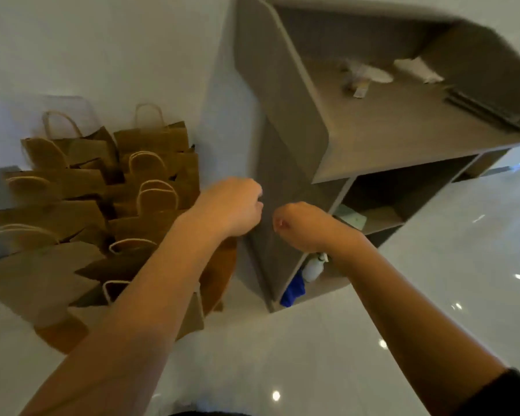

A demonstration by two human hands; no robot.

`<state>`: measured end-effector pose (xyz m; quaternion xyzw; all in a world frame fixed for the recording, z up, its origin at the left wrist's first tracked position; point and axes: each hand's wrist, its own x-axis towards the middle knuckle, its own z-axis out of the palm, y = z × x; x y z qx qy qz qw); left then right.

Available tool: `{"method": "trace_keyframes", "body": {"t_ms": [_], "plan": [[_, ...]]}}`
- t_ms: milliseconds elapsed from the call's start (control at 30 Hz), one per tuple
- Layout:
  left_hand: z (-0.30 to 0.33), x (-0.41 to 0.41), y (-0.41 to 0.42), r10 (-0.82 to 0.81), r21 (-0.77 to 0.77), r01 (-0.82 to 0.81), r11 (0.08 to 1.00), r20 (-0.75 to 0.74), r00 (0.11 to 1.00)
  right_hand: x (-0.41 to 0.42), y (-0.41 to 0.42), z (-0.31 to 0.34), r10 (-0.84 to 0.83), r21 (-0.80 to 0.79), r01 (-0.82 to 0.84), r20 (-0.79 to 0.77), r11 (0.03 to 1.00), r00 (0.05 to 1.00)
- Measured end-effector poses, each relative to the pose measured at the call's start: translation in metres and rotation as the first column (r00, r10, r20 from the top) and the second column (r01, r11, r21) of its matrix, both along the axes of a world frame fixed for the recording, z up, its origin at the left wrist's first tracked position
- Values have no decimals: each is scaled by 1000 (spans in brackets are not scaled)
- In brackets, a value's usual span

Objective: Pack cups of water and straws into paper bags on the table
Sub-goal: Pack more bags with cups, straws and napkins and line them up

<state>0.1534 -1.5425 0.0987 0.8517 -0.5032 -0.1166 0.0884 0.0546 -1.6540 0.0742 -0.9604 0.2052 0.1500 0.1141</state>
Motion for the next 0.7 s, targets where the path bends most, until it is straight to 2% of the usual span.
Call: {"method": "trace_keyframes", "body": {"t_ms": [133, 333, 500, 700], "plan": [[31, -56, -78, -77, -99, 75, 992, -13, 997, -76, -71, 31, -128, -54, 131, 61, 990, 990], [44, -111, -192, -133, -89, 126, 988, -69, 989, -153, -171, 69, -237, -118, 254, 145, 960, 961], [46, -124, -277, -167, -56, 162, 985, -108, 980, -172, -252, 72, -293, -107, 329, 258, 938, 921], [49, -108, -386, -217, -137, 203, 969, -91, 972, -157, -358, 69, -348, -107, 405, 347, 908, 871]]}}
